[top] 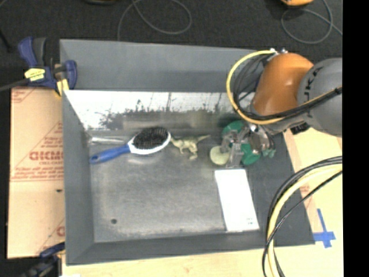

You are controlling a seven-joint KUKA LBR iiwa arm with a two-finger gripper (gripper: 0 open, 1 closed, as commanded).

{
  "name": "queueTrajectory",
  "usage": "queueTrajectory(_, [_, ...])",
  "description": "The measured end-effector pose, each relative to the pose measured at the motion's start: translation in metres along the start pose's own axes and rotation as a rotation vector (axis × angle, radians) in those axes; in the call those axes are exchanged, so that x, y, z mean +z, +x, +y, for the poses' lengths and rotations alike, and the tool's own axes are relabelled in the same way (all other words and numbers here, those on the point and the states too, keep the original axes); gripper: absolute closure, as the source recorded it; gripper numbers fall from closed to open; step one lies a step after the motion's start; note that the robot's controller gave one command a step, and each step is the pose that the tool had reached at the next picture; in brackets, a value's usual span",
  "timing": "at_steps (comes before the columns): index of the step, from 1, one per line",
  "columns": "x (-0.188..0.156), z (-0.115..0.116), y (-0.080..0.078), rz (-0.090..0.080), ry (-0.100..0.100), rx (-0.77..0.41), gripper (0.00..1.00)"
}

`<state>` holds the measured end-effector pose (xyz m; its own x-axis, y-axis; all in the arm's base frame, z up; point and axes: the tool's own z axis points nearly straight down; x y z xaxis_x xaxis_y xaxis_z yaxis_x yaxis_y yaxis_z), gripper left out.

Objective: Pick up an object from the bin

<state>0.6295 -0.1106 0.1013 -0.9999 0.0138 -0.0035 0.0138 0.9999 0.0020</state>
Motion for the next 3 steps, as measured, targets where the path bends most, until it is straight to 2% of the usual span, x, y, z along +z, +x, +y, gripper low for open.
queueTrajectory(1, [-0.011,0.0,-0.002,-0.004,0.001,0.0,1.0])
queueTrajectory(3, [-0.025,0.0,-0.001,0.0,0.001,0.0,1.0])
